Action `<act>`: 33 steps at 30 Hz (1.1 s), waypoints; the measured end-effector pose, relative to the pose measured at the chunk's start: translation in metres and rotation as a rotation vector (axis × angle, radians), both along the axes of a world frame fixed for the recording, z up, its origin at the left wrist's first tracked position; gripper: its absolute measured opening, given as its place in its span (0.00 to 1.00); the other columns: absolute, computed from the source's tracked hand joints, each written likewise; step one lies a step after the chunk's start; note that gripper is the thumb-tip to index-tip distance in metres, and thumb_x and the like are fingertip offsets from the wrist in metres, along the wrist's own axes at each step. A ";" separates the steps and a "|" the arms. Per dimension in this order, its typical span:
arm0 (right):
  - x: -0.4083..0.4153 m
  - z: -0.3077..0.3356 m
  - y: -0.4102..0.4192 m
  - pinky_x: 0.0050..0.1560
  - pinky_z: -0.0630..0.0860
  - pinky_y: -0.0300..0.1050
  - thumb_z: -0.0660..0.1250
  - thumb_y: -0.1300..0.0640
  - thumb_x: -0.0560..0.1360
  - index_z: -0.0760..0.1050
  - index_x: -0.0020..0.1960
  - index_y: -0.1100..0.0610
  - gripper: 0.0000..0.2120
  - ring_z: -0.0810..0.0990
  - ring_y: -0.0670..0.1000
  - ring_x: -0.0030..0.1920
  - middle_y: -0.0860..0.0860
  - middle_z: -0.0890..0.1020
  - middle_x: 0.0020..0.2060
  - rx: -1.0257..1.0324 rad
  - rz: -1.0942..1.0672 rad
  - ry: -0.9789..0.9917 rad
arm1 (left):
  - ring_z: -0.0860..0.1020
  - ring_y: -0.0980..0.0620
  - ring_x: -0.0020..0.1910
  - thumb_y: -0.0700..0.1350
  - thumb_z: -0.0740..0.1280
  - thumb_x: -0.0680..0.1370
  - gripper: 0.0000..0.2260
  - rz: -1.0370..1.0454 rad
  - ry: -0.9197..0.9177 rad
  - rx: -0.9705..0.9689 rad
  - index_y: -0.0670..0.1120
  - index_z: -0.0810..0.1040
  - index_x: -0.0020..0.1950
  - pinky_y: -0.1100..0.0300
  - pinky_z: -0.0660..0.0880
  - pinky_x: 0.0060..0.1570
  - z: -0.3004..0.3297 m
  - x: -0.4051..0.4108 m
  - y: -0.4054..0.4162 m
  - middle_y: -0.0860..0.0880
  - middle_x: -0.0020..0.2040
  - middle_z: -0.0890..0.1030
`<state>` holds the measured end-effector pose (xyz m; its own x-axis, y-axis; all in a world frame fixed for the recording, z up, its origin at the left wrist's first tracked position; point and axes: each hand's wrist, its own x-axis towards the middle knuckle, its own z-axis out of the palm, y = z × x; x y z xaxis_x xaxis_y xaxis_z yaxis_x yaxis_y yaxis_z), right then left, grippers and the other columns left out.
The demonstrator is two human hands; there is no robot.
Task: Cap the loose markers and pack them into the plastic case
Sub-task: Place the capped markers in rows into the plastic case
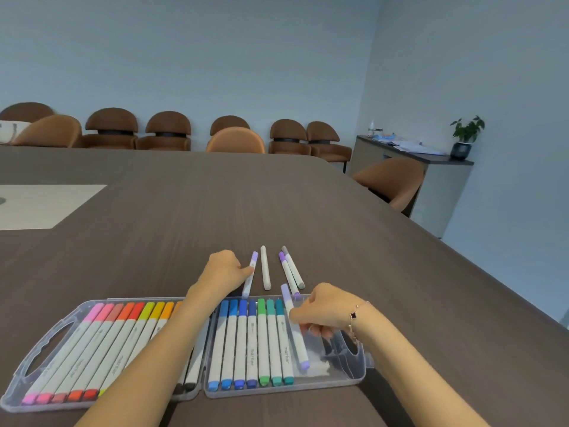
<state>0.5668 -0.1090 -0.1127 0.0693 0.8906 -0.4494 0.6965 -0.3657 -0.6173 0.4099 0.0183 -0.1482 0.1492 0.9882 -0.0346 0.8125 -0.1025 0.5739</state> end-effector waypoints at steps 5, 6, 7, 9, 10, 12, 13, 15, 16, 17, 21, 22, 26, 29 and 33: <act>-0.005 -0.014 -0.006 0.29 0.74 0.32 0.65 0.55 0.75 0.77 0.41 0.61 0.10 0.74 0.43 0.23 0.50 0.79 0.28 -0.007 -0.040 0.053 | 0.79 0.49 0.46 0.47 0.68 0.77 0.08 -0.097 -0.085 0.098 0.43 0.79 0.49 0.59 0.73 0.45 0.011 0.005 -0.016 0.44 0.47 0.80; -0.006 -0.016 -0.007 0.31 0.75 0.32 0.65 0.55 0.75 0.77 0.42 0.61 0.09 0.74 0.43 0.24 0.50 0.79 0.29 0.001 -0.053 0.060 | 0.79 0.49 0.45 0.47 0.67 0.77 0.08 -0.094 -0.069 0.091 0.42 0.79 0.48 0.60 0.74 0.44 0.010 0.008 -0.017 0.43 0.47 0.81; -0.007 -0.018 -0.007 0.33 0.77 0.33 0.65 0.56 0.75 0.77 0.41 0.61 0.09 0.75 0.44 0.25 0.50 0.80 0.30 0.013 -0.060 0.060 | 0.78 0.49 0.42 0.47 0.66 0.77 0.08 -0.079 -0.055 0.077 0.41 0.79 0.48 0.61 0.73 0.42 0.007 0.010 -0.018 0.42 0.46 0.80; -0.006 -0.023 -0.008 0.37 0.79 0.34 0.64 0.56 0.76 0.77 0.41 0.59 0.08 0.77 0.43 0.26 0.50 0.80 0.31 0.045 -0.055 0.054 | 0.75 0.53 0.35 0.46 0.65 0.78 0.09 -0.049 -0.032 0.025 0.41 0.79 0.47 0.65 0.70 0.34 0.001 0.013 -0.017 0.45 0.40 0.79; -0.005 -0.024 -0.009 0.36 0.78 0.34 0.64 0.56 0.76 0.77 0.40 0.58 0.09 0.77 0.43 0.26 0.49 0.80 0.31 0.061 -0.044 0.049 | 0.73 0.54 0.33 0.46 0.66 0.78 0.09 -0.035 -0.017 -0.005 0.41 0.80 0.46 0.66 0.68 0.31 -0.001 0.013 -0.015 0.47 0.37 0.77; -0.002 -0.027 -0.011 0.35 0.76 0.32 0.64 0.55 0.77 0.77 0.39 0.57 0.10 0.76 0.42 0.27 0.48 0.80 0.31 0.090 -0.009 0.031 | 0.72 0.55 0.30 0.45 0.68 0.77 0.08 -0.001 0.016 -0.054 0.40 0.80 0.44 0.66 0.66 0.29 -0.002 0.013 -0.011 0.49 0.31 0.75; -0.001 -0.028 -0.012 0.35 0.75 0.32 0.64 0.54 0.76 0.77 0.38 0.56 0.10 0.76 0.43 0.28 0.48 0.79 0.31 0.112 0.007 0.021 | 0.72 0.55 0.30 0.45 0.69 0.76 0.08 0.019 0.030 -0.070 0.40 0.81 0.43 0.66 0.66 0.29 -0.003 0.012 -0.008 0.48 0.31 0.74; 0.001 -0.030 -0.012 0.32 0.71 0.32 0.65 0.54 0.76 0.74 0.36 0.54 0.11 0.73 0.44 0.30 0.48 0.74 0.30 0.157 0.019 0.006 | 0.75 0.53 0.32 0.44 0.70 0.74 0.07 0.043 0.059 -0.090 0.39 0.81 0.43 0.65 0.69 0.31 0.000 0.010 -0.007 0.47 0.32 0.76; 0.002 -0.030 -0.011 0.31 0.69 0.33 0.66 0.53 0.75 0.72 0.36 0.54 0.10 0.71 0.45 0.31 0.49 0.72 0.29 0.170 0.026 0.002 | 0.76 0.53 0.33 0.43 0.71 0.73 0.07 0.048 0.071 -0.094 0.40 0.81 0.43 0.64 0.70 0.31 0.001 0.010 -0.008 0.46 0.33 0.77; 0.002 -0.030 -0.010 0.30 0.67 0.33 0.66 0.53 0.75 0.72 0.37 0.54 0.10 0.70 0.45 0.31 0.49 0.70 0.30 0.177 0.035 0.001 | 0.76 0.53 0.32 0.43 0.71 0.72 0.06 0.050 0.085 -0.094 0.40 0.79 0.40 0.65 0.69 0.30 0.002 0.011 -0.009 0.46 0.33 0.77; 0.003 -0.031 -0.009 0.33 0.68 0.34 0.67 0.53 0.75 0.73 0.40 0.55 0.08 0.72 0.46 0.36 0.53 0.74 0.36 0.181 0.069 -0.006 | 0.74 0.54 0.30 0.44 0.71 0.70 0.10 0.064 0.097 -0.103 0.42 0.75 0.31 0.65 0.68 0.27 0.014 0.011 -0.013 0.48 0.30 0.75; 0.006 -0.031 -0.010 0.33 0.69 0.34 0.68 0.53 0.74 0.74 0.40 0.55 0.07 0.73 0.46 0.35 0.53 0.75 0.36 0.173 0.082 0.008 | 0.76 0.53 0.33 0.44 0.70 0.70 0.09 0.060 0.061 -0.112 0.41 0.78 0.32 0.64 0.72 0.30 0.019 0.010 -0.014 0.46 0.32 0.78; 0.024 -0.015 -0.016 0.32 0.73 0.32 0.68 0.54 0.75 0.79 0.40 0.53 0.06 0.75 0.43 0.33 0.46 0.80 0.33 0.397 -0.075 0.203 | 0.82 0.54 0.41 0.46 0.70 0.74 0.07 -0.093 -0.184 -0.213 0.44 0.85 0.45 0.63 0.78 0.41 0.049 0.007 -0.041 0.48 0.42 0.85; 0.036 -0.004 -0.014 0.33 0.75 0.32 0.66 0.53 0.76 0.82 0.46 0.57 0.09 0.77 0.45 0.33 0.51 0.83 0.35 0.658 -0.376 0.499 | 0.83 0.58 0.37 0.45 0.72 0.73 0.05 -0.301 -0.264 -0.356 0.46 0.86 0.45 0.70 0.77 0.34 0.065 0.013 -0.069 0.52 0.39 0.85; 0.028 -0.011 -0.015 0.33 0.74 0.32 0.67 0.48 0.75 0.83 0.43 0.63 0.17 0.74 0.43 0.28 0.51 0.81 0.31 0.571 -0.339 0.524 | 0.84 0.56 0.42 0.46 0.72 0.73 0.06 -0.388 -0.219 -0.389 0.46 0.85 0.47 0.62 0.80 0.49 0.061 0.027 -0.080 0.51 0.43 0.86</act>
<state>0.5951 -0.1237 -0.1237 0.2816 0.9594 0.0147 0.1773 -0.0370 -0.9835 0.4367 -0.0621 -0.0873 0.5417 0.7808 -0.3112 0.6163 -0.1171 0.7788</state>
